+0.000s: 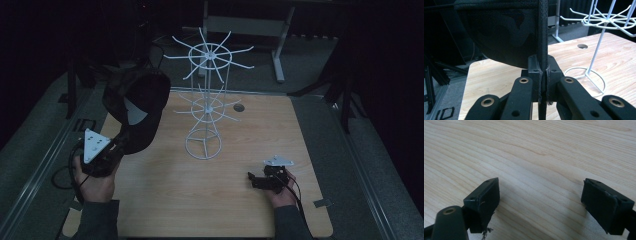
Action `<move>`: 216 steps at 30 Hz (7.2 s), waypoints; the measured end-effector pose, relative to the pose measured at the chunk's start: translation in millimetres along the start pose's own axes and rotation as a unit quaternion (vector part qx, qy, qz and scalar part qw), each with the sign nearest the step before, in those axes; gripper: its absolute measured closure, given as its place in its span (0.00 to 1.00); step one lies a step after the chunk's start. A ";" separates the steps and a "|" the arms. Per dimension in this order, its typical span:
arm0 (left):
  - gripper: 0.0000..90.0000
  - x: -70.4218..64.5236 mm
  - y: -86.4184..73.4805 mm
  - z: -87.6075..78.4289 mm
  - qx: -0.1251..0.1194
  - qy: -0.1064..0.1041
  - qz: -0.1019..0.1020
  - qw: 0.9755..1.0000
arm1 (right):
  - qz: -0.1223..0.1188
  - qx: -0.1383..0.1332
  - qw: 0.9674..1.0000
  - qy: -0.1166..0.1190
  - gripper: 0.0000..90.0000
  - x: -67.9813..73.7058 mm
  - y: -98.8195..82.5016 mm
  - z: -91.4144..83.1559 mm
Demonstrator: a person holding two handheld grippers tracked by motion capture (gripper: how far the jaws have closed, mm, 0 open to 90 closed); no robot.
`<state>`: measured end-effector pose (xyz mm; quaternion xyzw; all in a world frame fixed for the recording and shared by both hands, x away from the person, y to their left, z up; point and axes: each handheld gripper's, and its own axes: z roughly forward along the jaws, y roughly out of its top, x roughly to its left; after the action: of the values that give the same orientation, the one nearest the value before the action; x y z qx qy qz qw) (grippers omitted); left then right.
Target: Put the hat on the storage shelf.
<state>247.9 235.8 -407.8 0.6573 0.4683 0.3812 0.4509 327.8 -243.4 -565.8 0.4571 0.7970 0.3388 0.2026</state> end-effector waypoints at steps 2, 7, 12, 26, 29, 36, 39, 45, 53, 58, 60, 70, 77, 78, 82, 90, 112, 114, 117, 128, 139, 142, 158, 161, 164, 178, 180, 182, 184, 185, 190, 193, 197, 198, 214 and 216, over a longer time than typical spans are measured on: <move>0.96 -0.5 1.6 -1.1 -0.001 0.000 0.001 1.000 | 0.000 0.000 1.000 0.000 0.17 -0.1 0.0 0.1; 0.96 -1.5 4.8 -3.1 -0.006 -0.003 -0.001 1.000 | 0.000 0.000 1.000 0.000 0.17 0.0 0.0 0.1; 0.96 -1.9 7.0 -4.9 -0.009 -0.004 0.000 1.000 | 0.000 -0.001 1.000 0.000 0.17 0.0 0.0 0.1; 0.96 -4.8 14.0 -11.4 -0.023 -0.006 0.005 1.000 | 0.001 -0.001 1.000 0.000 0.17 0.1 0.1 0.1; 0.96 -5.7 15.5 -12.8 -0.025 -0.006 0.008 1.000 | 0.001 0.000 1.000 0.000 0.17 0.1 0.1 0.0; 0.96 -8.3 19.7 -16.6 -0.037 -0.002 0.010 0.999 | 0.001 0.000 1.000 0.000 0.17 0.1 0.1 0.0; 0.96 -10.0 21.7 -18.3 -0.042 -0.001 0.012 0.999 | 0.001 0.000 1.000 0.000 0.17 0.2 0.1 0.0; 0.96 -11.3 24.7 -19.3 -0.046 -0.005 0.014 0.999 | 0.001 0.000 1.000 0.000 0.17 0.1 0.1 0.0; 0.96 -15.4 31.4 -25.8 -0.060 -0.003 0.021 0.998 | 0.001 0.000 1.000 0.000 0.17 0.2 0.1 0.0; 0.96 -17.8 34.6 -29.4 -0.067 -0.005 0.025 0.997 | 0.001 0.000 1.000 0.000 0.17 0.1 0.1 -0.1; 0.96 -18.2 35.2 -30.5 -0.072 -0.005 0.024 0.997 | 0.001 0.000 1.000 0.000 0.17 0.1 0.1 -0.1; 0.96 -20.4 36.5 -37.4 -0.089 -0.006 0.022 0.996 | 0.001 0.000 1.000 0.000 0.17 0.1 0.1 -0.1; 0.96 -21.5 36.3 -37.9 -0.098 -0.008 0.019 0.995 | 0.001 0.000 1.000 0.000 0.17 0.1 0.1 -0.1; 0.96 -21.4 36.5 -38.3 -0.098 -0.008 0.019 0.995 | 0.001 0.000 1.000 0.000 0.17 0.1 0.1 -0.1; 0.96 -21.6 37.3 -40.4 -0.104 -0.006 0.021 0.994 | 0.001 0.000 1.000 0.000 0.17 0.1 0.1 -0.1; 0.96 -22.9 38.3 -42.6 -0.114 -0.007 0.023 0.993 | 0.001 0.000 1.000 0.000 0.17 0.1 0.1 -0.1; 0.96 -38.0 22.5 -35.4 -0.118 -0.030 0.082 0.989 | 0.001 0.000 1.000 0.000 0.17 0.2 0.1 0.0; 0.96 -39.1 19.8 -34.3 -0.117 -0.032 0.088 0.989 | 0.001 0.000 1.000 0.000 0.17 0.1 0.1 0.0; 0.95 -40.5 17.6 -32.2 -0.114 -0.031 0.092 0.989 | 0.001 0.000 1.000 0.000 0.17 0.2 0.1 0.1; 0.96 -51.7 16.8 -32.3 -0.125 -0.022 0.128 0.984 | 0.001 0.000 1.000 0.000 0.17 0.1 0.1 0.1; 0.93 -54.8 12.8 -26.6 -0.118 -0.021 0.139 0.983 | 0.002 0.000 1.000 0.001 0.17 0.2 0.1 0.0; 0.90 -56.0 9.8 -24.2 -0.111 -0.028 0.140 0.984 | 0.001 0.000 1.000 0.000 0.17 0.1 0.1 0.0; 0.96 -50.0 10.5 -24.2 -0.105 -0.009 0.111 0.988 | 0.001 0.000 1.000 0.000 0.17 0.2 0.1 0.1; 0.96 -49.6 15.4 -25.6 -0.112 0.001 0.109 0.988 | 0.001 0.000 1.000 0.000 0.17 0.1 0.1 0.1; 0.96 -49.2 19.3 -28.1 -0.120 0.004 0.107 0.987 | 0.001 0.000 1.000 0.001 0.17 0.2 0.1 0.0; 0.96 -46.7 33.1 -41.3 -0.143 0.038 0.103 0.984 | 0.001 0.000 1.000 0.001 0.17 0.2 0.1 0.0; 0.96 -45.8 35.4 -40.0 -0.144 0.040 0.101 0.984 | 0.001 0.000 1.000 0.001 0.17 0.1 0.1 0.0; 0.96 -43.8 38.6 -37.7 -0.145 0.043 0.098 0.984 | 0.001 0.000 1.000 0.001 0.17 0.2 0.1 0.0; 0.96 -42.1 41.6 -35.2 -0.148 0.047 0.093 0.984 | 0.001 0.000 1.000 0.000 0.17 0.2 0.1 0.0; 0.96 -41.0 42.9 -34.5 -0.147 0.049 0.092 0.984 | 0.001 0.000 1.000 0.001 0.17 0.2 0.1 0.0; 0.96 -35.9 52.9 -27.9 -0.156 0.060 0.075 0.983 | 0.001 0.000 1.000 0.001 0.17 0.1 0.1 0.0; 0.96 -35.9 59.4 -25.5 -0.165 0.067 0.071 0.982 | 0.001 0.000 1.000 0.001 0.17 0.2 0.1 0.0; 0.96 -37.1 67.4 -21.6 -0.172 0.075 0.069 0.980 | 0.001 0.000 1.000 0.001 0.17 0.1 0.1 0.0; 0.96 -38.4 69.3 -21.1 -0.176 0.076 0.068 0.979 | 0.000 0.000 1.000 0.001 0.17 0.1 0.1 0.0; 0.96 -48.8 51.3 -14.7 -0.184 0.043 0.108 0.976 | 0.000 0.000 1.000 0.001 0.17 0.2 0.1 0.0; 0.96 -46.8 45.5 -12.4 -0.175 0.034 0.106 0.978 | 0.000 0.000 1.000 0.001 0.17 0.2 0.1 0.0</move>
<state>236.2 186.8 -364.5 0.6003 0.3373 0.5252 0.5001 327.7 -243.2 -565.7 0.4566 0.7974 0.3390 0.2019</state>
